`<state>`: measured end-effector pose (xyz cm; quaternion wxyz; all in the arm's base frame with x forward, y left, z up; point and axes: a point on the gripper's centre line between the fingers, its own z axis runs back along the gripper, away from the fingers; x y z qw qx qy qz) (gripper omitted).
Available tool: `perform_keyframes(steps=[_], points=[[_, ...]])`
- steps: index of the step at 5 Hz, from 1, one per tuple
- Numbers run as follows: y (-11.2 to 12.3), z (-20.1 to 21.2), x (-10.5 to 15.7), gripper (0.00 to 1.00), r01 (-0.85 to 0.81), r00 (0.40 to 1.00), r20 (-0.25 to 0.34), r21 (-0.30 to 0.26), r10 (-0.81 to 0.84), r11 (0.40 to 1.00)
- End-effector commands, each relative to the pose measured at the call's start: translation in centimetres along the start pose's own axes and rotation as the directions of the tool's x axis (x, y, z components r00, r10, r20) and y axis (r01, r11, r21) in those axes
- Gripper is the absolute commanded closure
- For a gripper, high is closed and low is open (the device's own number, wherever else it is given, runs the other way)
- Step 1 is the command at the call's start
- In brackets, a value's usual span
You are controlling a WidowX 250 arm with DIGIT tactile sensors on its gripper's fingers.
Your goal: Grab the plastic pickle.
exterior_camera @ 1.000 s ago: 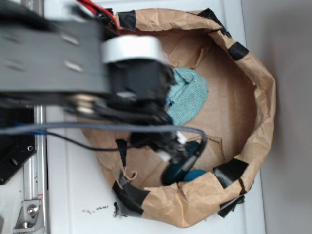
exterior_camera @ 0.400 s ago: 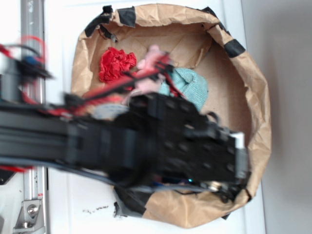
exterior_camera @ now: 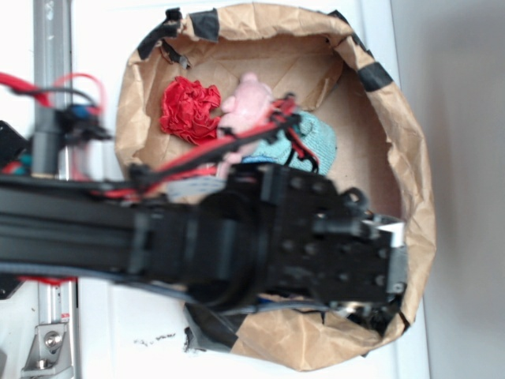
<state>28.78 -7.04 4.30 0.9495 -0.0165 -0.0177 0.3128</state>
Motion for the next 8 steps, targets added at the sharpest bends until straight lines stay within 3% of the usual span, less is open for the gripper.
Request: perform_keyframes(steps=[1, 2, 3, 5, 6, 7, 8], points=[[3.1, 2.5, -1.1, 0.0, 0.039, 0.999, 0.039, -0.121, -0.035, 0.992], [3.5, 1.7, -1.5, 0.0, 0.053, 0.999, 0.008, -0.087, -0.052, 0.995], [3.8, 4.3, -1.1, 0.0, 0.199, 0.979, 0.062, -0.1, -0.194, 0.975], [3.8, 4.3, -1.1, 0.0, 0.199, 0.979, 0.062, -0.1, -0.194, 0.975], [5.4, 3.8, -0.7, 0.0, 0.181, 0.979, 0.113, -0.074, -0.172, 0.981], [6.8, 2.9, 0.3, 0.0, -0.072, 0.992, 0.091, -0.148, 0.086, 0.986], [7.1, 2.9, 0.9, 0.0, -0.234, 0.963, 0.087, -0.207, 0.256, 0.95]])
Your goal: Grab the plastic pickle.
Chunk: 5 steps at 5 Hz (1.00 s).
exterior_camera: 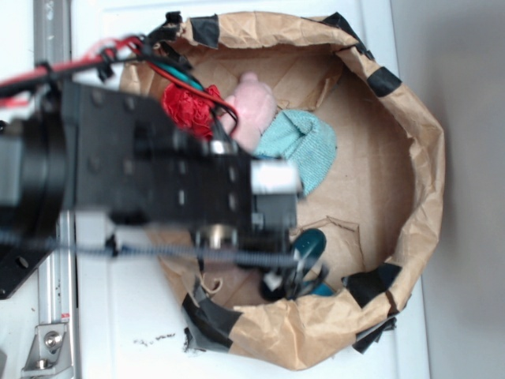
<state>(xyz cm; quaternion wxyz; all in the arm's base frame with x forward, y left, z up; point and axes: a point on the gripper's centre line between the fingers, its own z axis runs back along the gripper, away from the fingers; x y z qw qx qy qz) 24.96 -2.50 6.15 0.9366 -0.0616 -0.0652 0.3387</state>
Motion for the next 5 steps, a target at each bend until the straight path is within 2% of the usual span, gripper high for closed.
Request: perform_keyframes(steps=[1, 2, 3, 5], points=[[-0.4, -0.4, 1.3, 0.0, -0.253, 0.967, 0.02, -0.086, 0.256, 0.964], [-2.7, -1.3, 0.7, 0.0, -0.241, 0.97, -0.014, -0.09, 0.241, 0.966], [-4.5, -2.2, 0.5, 0.0, -0.22, 0.975, -0.007, -0.06, 0.22, 0.974], [-5.2, -4.8, -0.8, 0.0, -0.155, 0.987, -0.052, 0.007, 0.155, 0.988]])
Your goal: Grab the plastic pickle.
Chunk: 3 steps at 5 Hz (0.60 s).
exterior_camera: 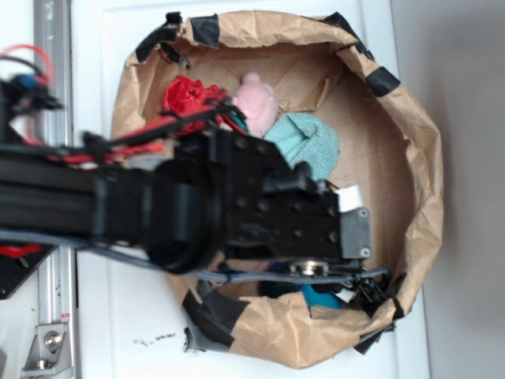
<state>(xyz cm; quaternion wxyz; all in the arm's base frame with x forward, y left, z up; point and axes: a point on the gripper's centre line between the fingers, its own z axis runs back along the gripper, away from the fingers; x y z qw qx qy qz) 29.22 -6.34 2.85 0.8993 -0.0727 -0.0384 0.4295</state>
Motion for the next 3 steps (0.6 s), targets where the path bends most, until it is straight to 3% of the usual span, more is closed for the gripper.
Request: perform_keyframes(steps=[1, 2, 3], points=[[1.2, -1.7, -1.7, 1.0, 0.083, 0.996, -0.029, 0.037, -0.082, 0.996], [2.4, -0.1, -0.7, 1.0, 0.156, 0.988, -0.006, 0.024, -0.155, 0.988], [3.0, 3.0, 0.7, 1.0, 0.217, 0.976, 0.039, -0.028, -0.216, 0.976]])
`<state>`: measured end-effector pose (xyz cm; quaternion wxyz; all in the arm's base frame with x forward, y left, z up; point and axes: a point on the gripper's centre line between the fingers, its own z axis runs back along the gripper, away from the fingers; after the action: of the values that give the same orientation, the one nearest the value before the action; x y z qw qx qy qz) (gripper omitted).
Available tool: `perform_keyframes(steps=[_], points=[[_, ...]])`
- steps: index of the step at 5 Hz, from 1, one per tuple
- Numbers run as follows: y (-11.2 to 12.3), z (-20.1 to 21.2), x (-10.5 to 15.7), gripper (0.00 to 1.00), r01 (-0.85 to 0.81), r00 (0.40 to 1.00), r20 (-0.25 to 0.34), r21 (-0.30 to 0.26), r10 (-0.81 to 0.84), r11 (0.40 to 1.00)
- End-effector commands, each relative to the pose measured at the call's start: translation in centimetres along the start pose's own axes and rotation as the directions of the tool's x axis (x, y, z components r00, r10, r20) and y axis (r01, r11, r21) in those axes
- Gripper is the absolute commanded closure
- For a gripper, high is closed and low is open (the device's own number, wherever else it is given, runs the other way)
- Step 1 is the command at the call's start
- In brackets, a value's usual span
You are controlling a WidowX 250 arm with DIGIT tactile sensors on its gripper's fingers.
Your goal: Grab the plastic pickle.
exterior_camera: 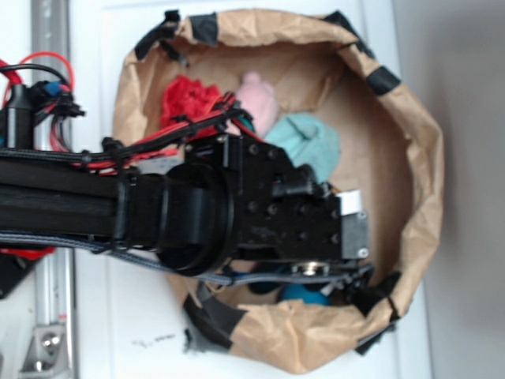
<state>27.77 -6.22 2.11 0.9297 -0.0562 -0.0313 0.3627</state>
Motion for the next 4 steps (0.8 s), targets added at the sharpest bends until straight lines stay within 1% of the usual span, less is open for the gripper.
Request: perform_keyframes(steps=[1, 2, 3, 4], points=[[2.6, 7.3, 2.9, 1.0, 0.255, 0.955, 0.175, -0.077, -0.239, 0.964], [2.8, 10.8, 3.6, 1.0, 0.375, 0.912, 0.155, 0.062, -0.38, 0.925], [1.8, 11.4, 3.2, 1.0, 0.419, 0.878, 0.19, 0.135, -0.439, 0.898], [1.5, 10.4, 3.3, 1.0, 0.397, 0.885, 0.179, 0.197, -0.431, 0.897]])
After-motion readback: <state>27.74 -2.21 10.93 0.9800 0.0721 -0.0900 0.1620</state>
